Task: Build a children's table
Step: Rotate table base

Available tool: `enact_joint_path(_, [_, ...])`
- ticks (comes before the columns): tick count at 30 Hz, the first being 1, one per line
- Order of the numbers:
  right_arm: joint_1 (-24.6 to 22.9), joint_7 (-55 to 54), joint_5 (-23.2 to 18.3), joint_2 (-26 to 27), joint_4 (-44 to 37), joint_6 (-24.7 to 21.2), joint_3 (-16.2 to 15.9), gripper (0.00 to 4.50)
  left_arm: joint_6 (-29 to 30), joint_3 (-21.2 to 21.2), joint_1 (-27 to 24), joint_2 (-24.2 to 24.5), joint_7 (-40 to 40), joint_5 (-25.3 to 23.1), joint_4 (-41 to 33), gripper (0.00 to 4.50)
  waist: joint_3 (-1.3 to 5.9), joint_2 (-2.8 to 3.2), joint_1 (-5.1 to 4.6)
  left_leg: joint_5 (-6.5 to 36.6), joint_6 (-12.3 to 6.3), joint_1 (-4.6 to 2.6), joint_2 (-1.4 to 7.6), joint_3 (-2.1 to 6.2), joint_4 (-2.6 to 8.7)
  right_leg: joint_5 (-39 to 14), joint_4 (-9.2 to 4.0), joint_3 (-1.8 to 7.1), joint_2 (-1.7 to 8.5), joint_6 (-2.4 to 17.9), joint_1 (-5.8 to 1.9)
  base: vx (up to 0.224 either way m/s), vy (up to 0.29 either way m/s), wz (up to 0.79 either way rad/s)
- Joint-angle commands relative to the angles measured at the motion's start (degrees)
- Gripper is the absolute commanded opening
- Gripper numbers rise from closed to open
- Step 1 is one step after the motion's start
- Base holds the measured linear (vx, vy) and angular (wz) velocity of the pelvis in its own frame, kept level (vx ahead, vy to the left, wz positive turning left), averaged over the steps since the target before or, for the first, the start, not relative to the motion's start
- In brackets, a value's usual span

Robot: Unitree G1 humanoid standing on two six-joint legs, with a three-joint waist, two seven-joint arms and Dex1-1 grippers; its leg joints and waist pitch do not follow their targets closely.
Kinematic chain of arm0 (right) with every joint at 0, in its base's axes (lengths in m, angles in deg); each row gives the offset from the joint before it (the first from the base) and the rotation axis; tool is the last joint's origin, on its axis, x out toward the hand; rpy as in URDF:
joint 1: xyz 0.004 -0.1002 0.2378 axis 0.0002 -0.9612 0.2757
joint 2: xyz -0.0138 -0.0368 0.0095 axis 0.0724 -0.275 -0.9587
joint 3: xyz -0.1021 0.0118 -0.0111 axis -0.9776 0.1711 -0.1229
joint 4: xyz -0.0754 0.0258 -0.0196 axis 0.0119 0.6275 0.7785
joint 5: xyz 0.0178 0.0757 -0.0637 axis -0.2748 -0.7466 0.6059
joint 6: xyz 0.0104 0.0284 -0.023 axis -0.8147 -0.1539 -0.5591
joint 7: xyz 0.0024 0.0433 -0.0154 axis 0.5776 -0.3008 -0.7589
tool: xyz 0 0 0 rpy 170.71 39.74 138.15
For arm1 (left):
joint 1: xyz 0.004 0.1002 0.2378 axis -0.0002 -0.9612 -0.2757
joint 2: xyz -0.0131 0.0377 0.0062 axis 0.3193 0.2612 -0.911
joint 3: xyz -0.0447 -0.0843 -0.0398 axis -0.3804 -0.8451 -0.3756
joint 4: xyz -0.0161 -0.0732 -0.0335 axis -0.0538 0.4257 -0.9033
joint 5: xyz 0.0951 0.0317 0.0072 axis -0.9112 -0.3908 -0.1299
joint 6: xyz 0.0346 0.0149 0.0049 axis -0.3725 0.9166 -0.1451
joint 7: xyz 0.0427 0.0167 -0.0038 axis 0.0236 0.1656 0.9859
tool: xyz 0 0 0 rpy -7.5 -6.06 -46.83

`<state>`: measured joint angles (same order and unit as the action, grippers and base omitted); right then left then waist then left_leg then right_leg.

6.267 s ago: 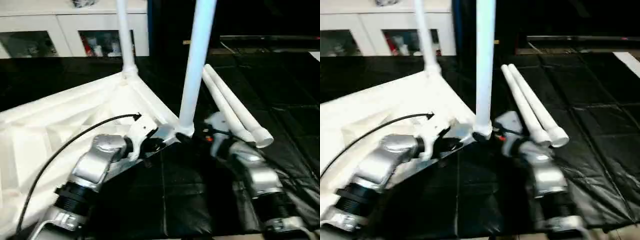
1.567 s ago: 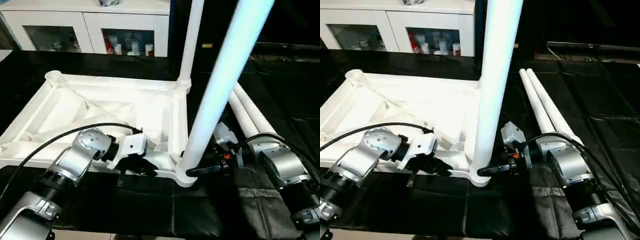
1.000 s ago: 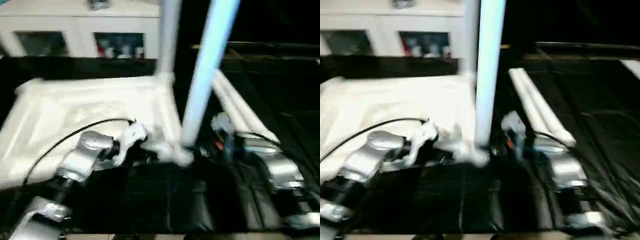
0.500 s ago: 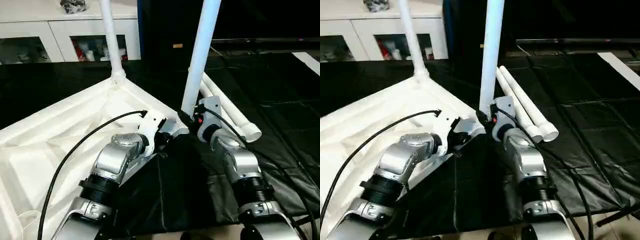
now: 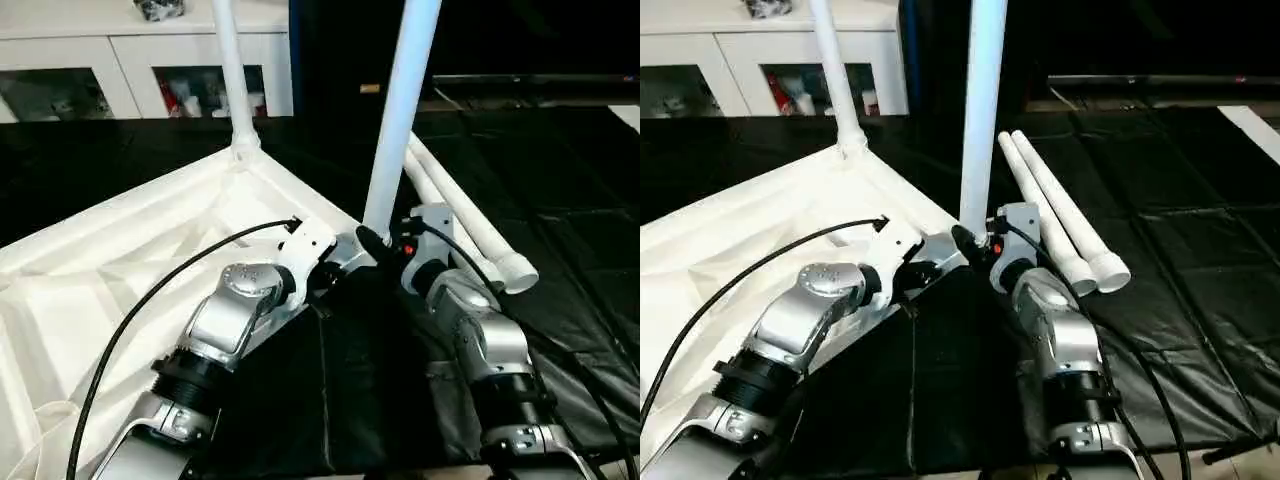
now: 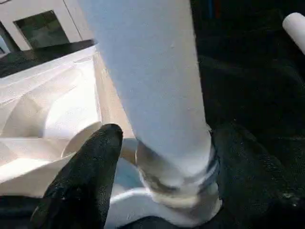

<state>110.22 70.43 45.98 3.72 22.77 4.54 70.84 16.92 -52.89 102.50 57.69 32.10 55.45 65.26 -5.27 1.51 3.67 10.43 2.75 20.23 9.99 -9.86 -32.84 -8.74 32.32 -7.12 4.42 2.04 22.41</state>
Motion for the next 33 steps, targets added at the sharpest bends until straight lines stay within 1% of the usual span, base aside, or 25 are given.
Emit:
enact_joint_path(1, [-2.97,0.76,1.73,-1.19,-3.49,-1.53,-2.64,3.55,-4.71,-0.6,1.42,-0.86,-2.67,3.38,-2.32,0.55,4.87,-0.36,0.51,9.8,-3.03,-0.03,3.39,1.3,3.54,-16.87,-3.78,3.88,5.32,8.95,-3.2,0.0,0.0,0.0])
enact_joint_path(2, [-3.44,0.95,2.28,-1.72,-4.27,-1.0,-2.99,3.63,-5.07,-0.57,1.17,-0.81,-3.11,3.67,-2.53,0.58,4.87,-0.36,0.51,9.8,-3.03,-0.03,3.39,1.3,3.54,-16.87,-3.78,3.88,5.32,8.95,-3.2,0.0,0.0,0.0])
enact_joint_path(3, [-4.38,3.37,0.72,-1.92,-5.49,1.3,-2.58,3.92,-6.44,-1.37,0.65,-1.08,-3.11,4.44,-3.16,0.78,5.23,-0.4,0.85,8.03,-3.29,0.04,3.59,1.15,3.32,-13.71,-3.25,4.05,5.42,9.8,-3.09,0.0,0.0,0.0])
enact_joint_path(4, [-4.7,4.22,0.03,-1.94,-5.9,1.99,-2.4,3.92,-6.96,-1.69,0.49,-1.2,-3.11,4.71,-3.31,0.78,5.22,-0.49,1.06,7.26,-3.87,0.33,3.59,1.11,3.25,-12.23,-3.04,4.09,5.42,10.24,-3.23,0.0,0.0,0.0])
enact_joint_path(6, [-5.5,4.35,-0.68,-2.24,-7.34,2.44,-1.99,4.07,-8.22,-2.7,0.13,-1.37,-2.62,5.15,-3.84,1.02,5.39,-0.54,1.2,5.98,-4.67,0.54,3.38,1.06,3.01,-11.15,-2.81,4.06,5.28,10.2,-3.2,0.0,0.0,0.0])
enact_joint_path(7, [-6.57,4.4,-0.75,-2.92,-8.94,1.72,-2.21,4.2,-7.32,-5.06,-0.69,-1.19,-2.29,6.87,-5.65,1.04,5.47,-0.84,1.22,4.88,-5.12,0.71,3.32,0.96,2.8,-10.22,-2.47,4.16,5.3,10.48,-3.22,0.0,0.0,0.0])
enact_joint_path(9, [-7.84,4.45,-0.6,-3.49,-10.39,1.25,-2.59,4.37,-5.74,-7.88,-1.69,-0.73,-2.02,9.02,-7.9,1.05,5.23,-0.94,1.35,6.08,-5.04,0.74,3.29,0.8,2.77,-12.78,-2.7,4.08,5.31,10.41,-3.0,0.0,0.0,0.0])
enact_joint_path(12, [-9.66,5.66,-0.02,-3.98,-11.63,1.3,-4.78,4.46,-3.66,-11.67,-2.91,3.29,0.0,9.43,-10.84,1.05,5.09,-0.74,1.52,7.93,-4.14,0.71,3.19,0.91,2.91,-18.65,-3.37,3.87,5.09,8.16,-2.9,0.0,0.0,0.0])
enact_joint_path(13, [-10.07,6.21,0.43,-3.75,-11.51,2.12,-5.83,4.46,-2.93,-13.03,-3.1,5.72,1.27,8.09,-11.34,1.05,5.12,-0.97,1.47,8.49,-3.73,0.51,3.15,0.91,2.92,-20.1,-3.52,3.8,4.94,7.12,-2.79,0.0,0.0,0.0])
enact_joint_path(14, [-10.07,6.21,0.43,-3.75,-11.51,2.12,-5.83,4.46,-2.93,-13.03,-3.1,5.72,1.27,8.09,-11.34,1.05,5.01,-0.68,1.47,8.89,-3.42,0.36,3.18,0.97,3.01,-20.94,-3.56,3.84,4.9,6.64,-2.59,0.0,0.0,0.0])
enact_joint_path(16, [-10.64,7.63,0.66,-3.43,-11.5,1.75,-7.84,4.46,-1.19,-15.42,-3.45,10.68,3.7,4.92,-11.82,1.05,5.03,-0.53,1.43,9.37,-2.88,0.04,3.31,1.04,3.07,-20.87,-3.52,3.89,4.75,6.38,-2.34,0.0,0.0,0.0])
enact_joint_path(17, [-10.64,7.76,1.32,-3.36,-11.11,1.1,-9.03,4.46,0.33,-16.87,-4.16,14.56,4.74,2.37,-12.54,1.05,5.11,-1.09,1.43,9.53,-2.76,0.03,3.43,1.09,3.13,-20.37,-3.33,3.87,4.69,6.51,-2.37,0.0,0.0,0.0])
enact_joint_path(18, [-10.64,7.73,1.44,-3.38,-11.08,0.93,-9.24,4.46,0.61,-17.1,-4.33,15.23,4.88,1.96,-12.71,1.05,4.92,-0.53,1.11,9.89,-2.52,0.49,3.39,1.36,3.39,-20.13,-2.93,3.88,4.63,6.47,-2.49,0.0,0.0,0.0])
enact_joint_path(19, [-10.49,7.23,2.19,-3.26,-10.55,-0.46,-10.4,4.46,3.14,-18.7,-6.15,20.32,4.73,-0.66,-14.4,1.05,4.9,-0.47,1.01,10.54,-2.2,0.51,3.45,1.46,3.52,-20.65,-3.05,3.79,4.61,6.07,-2.53,0.0,0.0,0.0])
enact_joint_path(20, [-10.38,6.84,2.51,-3.24,-10.33,-0.87,-10.57,4.46,3.71,-18.94,-6.65,21.31,4.45,-0.93,-14.8,1.05,5.09,-0.43,1.12,11.1,-1.45,-0.16,3.68,1.54,3.46,-19.68,-2.91,4.01,4.74,6.27,-2.13,0.0,0.0,0.0])
enact_joint_path(23, [-9.37,4.61,5.09,-3.27,-8.56,-3.76,-12.37,4.46,8.52,-20.25,-11.97,29.7,0.99,-3.44,-18.41,1.05,4.91,-0.28,1.08,12.89,0.07,-0.57,3.79,1.62,3.73,-17.72,-2.49,4.27,4.68,8.12,-1.81,0.0,0.0,0.0])
enact_joint_path(24, [-8.78,3.42,5.49,-3.04,-7.92,-5.72,-12.39,4.46,10.82,-20.73,-14.25,32.69,-0.6,-4.12,-19.86,0.88,4.71,-0.24,1.1,14.19,0.45,-0.64,3.68,1.46,3.84,-18.34,-2.66,4.39,4.55,8.16,-1.59,0.0,0.0,0.0])
enact_joint_path(25, [-8.76,3.39,5.5,-3.04,-7.91,-5.76,-12.39,4.49,10.87,-20.74,-14.3,32.76,-0.64,-4.13,-19.89,0.88,4.62,-0.29,1.22,14.72,0.72,-0.87,3.69,1.42,3.87,-18.44,-2.68,4.51,4.61,8.37,-1.41,0.0,0.0,0.0])
enact_joint_path(27, [-7.83,2.51,6.02,-3.17,-6.67,-6.93,-12.71,4.5,14.12,-21.44,-17.92,37.99,-2.04,-4.74,-21.85,0.7,4.29,-0.78,1.48,17.51,1.3,-1.2,3.63,1.34,4.01,-20.51,-2.94,4.8,4.7,8.52,-0.97,0.0,0.0,0.0])
enact_joint_path(28, [-7.55,2.42,6.38,-3.36,-6.16,-6.88,-12.93,4.5,15.07,-21.64,-18.92,39.57,-2.1,-4.83,-22.31,0.67,4.2,-0.48,1.47,17.93,1.59,-0.83,3.59,1.57,4.22,-21.44,-2.8,4.8,4.78,8.16,-1.29,0.0,0.0,0.0])
enact_joint_path(29, [-7.31,2.38,7.15,-3.65,-5.38,-6.11,-13.34,4.5,15.74,-21.6,-20.05,41.2,-2.29,-5.38,-22.43,0.57,4.15,-0.41,1.48,18.43,1.67,-0.97,3.59,1.55,4.24,-21.79,-3.02,4.8,4.71,7.83,-1.1,0.0,0.0,0.0])
enact_joint_path(30, [-7.17,2.32,7.66,-3.82,-4.88,-5.63,-13.58,4.5,16.11,-21.54,-20.7,42.1,-2.43,-5.78,-22.45,0.25,3.98,-0.64,1.54,20.5,2.28,-1.25,3.57,1.62,4.33,-22.97,-3.18,4.84,4.68,7.29,-0.85,0.0,0.0,0.0])
enact_joint_path(31, [-7.17,2.32,7.66,-3.82,-4.88,-5.63,-13.58,4.5,16.11,-21.54,-20.7,42.1,-2.43,-5.78,-22.45,0.25,3.98,-0.64,1.54,20.5,2.28,-1.25,3.57,1.62,4.33,-22.97,-3.18,4.84,4.68,7.29,-0.85,0.0,0.0,0.0])
enact_joint_path(32, [-7.0,2.58,7.77,-3.93,-4.23,-5.12,-13.84,4.5,16.82,-21.66,-21.84,43.0,-2.13,-6.37,-22.26,0.21,3.93,-0.92,1.52,21.44,2.4,-1.24,3.58,1.71,4.39,-23.85,-3.38,4.86,4.82,7.02,-0.97,0.0,0.0,0.0])
enact_joint_path(33, [-6.73,2.91,7.93,-4.01,-3.65,-4.88,-14.35,4.5,17.71,-21.44,-23.28,43.84,-2.04,-6.95,-22.22,0.11,3.81,-0.99,1.44,22.21,2.42,-0.97,3.55,1.94,4.5,-25.15,-3.41,4.85,4.96,6.61,-1.15,0.0,0.0,0.0])
